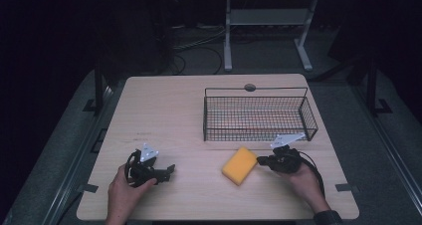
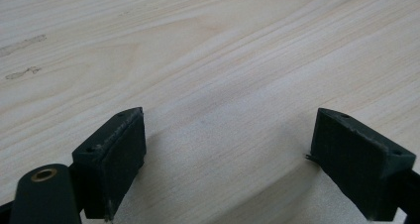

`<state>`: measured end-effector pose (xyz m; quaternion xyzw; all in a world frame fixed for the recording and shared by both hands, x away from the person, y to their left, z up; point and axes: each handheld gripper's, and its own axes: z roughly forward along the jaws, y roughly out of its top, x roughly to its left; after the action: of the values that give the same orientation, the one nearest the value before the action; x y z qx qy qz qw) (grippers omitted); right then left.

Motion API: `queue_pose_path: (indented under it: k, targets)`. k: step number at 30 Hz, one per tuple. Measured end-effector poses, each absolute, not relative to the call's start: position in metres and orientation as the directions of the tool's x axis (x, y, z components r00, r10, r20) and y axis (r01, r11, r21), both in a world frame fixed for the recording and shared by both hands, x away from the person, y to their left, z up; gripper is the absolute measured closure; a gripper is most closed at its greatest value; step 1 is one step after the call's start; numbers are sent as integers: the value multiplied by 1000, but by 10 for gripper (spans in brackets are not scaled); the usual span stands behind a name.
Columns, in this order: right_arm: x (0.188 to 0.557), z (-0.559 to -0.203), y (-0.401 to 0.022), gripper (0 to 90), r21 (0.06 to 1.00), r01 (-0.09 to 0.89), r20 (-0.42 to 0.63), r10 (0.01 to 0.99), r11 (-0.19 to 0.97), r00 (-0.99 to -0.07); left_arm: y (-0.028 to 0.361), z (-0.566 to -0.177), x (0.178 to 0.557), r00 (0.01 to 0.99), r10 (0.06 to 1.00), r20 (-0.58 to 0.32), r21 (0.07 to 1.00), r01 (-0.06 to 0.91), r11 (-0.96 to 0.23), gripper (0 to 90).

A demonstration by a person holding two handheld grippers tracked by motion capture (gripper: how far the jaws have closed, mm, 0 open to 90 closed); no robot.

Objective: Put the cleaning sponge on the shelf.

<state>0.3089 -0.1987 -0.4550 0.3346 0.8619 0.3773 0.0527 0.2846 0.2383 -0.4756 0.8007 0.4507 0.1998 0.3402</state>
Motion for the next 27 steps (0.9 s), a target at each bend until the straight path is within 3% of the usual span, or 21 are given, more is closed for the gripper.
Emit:
queue_pose_path:
  k: [13,27]
  targets:
    - [299,-445,-199,896,695,557,193,629,454,-753,238,-476,285,511,859,12,727,586,-358,131]
    - [303,-429,-157,895,704,519,195,571,484,-797,238,-476,285,512,859,10,727,586,-358,131]
